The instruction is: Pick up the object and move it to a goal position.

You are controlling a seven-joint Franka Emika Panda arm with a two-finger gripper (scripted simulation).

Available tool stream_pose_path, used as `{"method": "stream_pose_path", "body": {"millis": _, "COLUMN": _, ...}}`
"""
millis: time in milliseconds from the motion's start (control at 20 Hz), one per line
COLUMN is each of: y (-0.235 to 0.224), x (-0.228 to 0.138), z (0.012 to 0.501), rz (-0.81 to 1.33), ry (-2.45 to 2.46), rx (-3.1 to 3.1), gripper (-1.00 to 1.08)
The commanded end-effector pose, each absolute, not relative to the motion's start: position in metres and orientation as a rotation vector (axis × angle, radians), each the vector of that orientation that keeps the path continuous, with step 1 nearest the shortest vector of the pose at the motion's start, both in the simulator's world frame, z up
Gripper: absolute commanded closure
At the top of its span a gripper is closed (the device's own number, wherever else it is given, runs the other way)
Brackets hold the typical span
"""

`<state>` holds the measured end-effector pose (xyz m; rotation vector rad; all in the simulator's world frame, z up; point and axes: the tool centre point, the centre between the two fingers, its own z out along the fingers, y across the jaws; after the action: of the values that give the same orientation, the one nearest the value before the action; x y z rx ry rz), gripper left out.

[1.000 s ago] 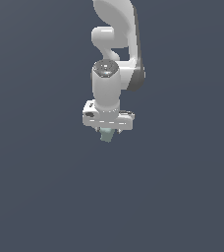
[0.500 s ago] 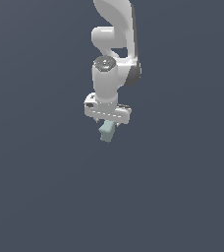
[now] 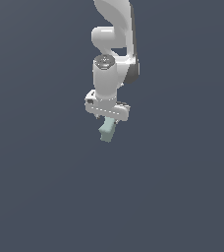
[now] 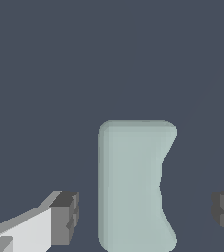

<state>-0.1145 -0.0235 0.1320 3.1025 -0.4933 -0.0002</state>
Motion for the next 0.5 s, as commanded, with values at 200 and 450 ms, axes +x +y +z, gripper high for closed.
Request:
{"method": "stream_pose_path", "body": {"millis": 200, "y": -0.023, "x": -0.115, "z": 0.127, "rz": 0.0, "ry": -0.493, "rx": 3.103, "gripper": -0.92}}
{"method": "stream_pose_path", "body": {"millis": 450, "y": -0.024, "x": -0.116, "z": 0.109, "rz": 0.0, "ry": -0.495, "rx": 3.102, "gripper": -0.92}}
